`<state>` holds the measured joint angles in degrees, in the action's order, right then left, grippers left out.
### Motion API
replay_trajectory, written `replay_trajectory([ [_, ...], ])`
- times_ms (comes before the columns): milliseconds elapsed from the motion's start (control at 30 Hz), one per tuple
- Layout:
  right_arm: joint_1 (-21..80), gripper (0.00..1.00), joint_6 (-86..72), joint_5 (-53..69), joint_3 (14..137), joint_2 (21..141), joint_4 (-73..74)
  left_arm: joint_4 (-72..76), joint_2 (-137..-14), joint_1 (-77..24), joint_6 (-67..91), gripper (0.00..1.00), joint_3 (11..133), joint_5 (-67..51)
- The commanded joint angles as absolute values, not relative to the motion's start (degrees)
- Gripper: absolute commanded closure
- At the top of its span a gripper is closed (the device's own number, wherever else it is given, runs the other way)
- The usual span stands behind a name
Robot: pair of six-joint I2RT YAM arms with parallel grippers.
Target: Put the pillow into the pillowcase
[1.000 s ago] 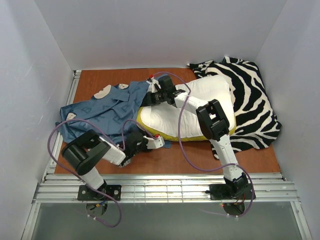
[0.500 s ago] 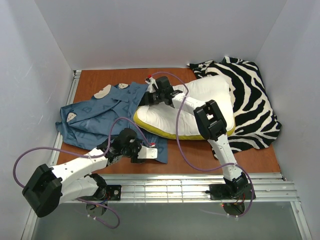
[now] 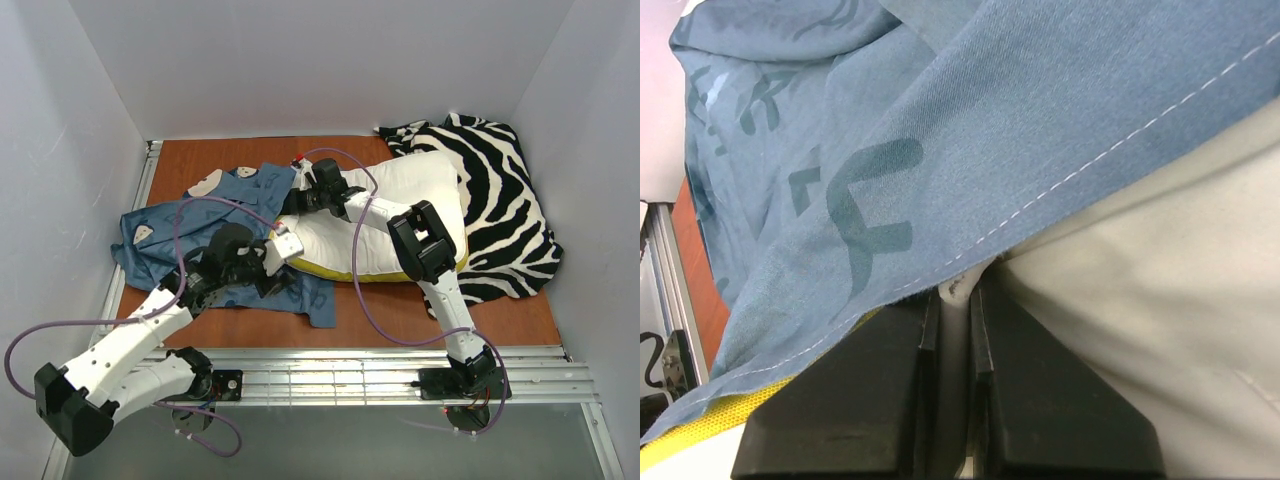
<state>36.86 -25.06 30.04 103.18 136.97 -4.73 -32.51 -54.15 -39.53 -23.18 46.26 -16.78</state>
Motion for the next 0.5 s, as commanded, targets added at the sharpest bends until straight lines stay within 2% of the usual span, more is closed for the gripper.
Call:
replay_trajectory([
  [0, 35.95, 0.99, -23.82, 29.53, 100.99, 135.62, -3.25, -36.9, -55.79, -32.72, -11.78, 0.44, 50.44, -10.18],
  [167, 35.86, 0.99, -23.47, 29.62, 100.28, 134.65, -3.34, -39.46, -69.07, -17.61, -6.51, 0.44, 55.01, -12.92],
  [300, 35.95, 0.99, -23.03, 29.71, 100.02, 134.47, -3.34, -36.92, -73.47, -16.96, -5.45, 0.38, 57.13, -14.76],
  [467, 36.04, 0.99, -22.06, 29.09, 99.49, 134.21, -3.25, -33.76, -76.64, -16.96, -4.22, 0.38, 56.69, -15.82],
])
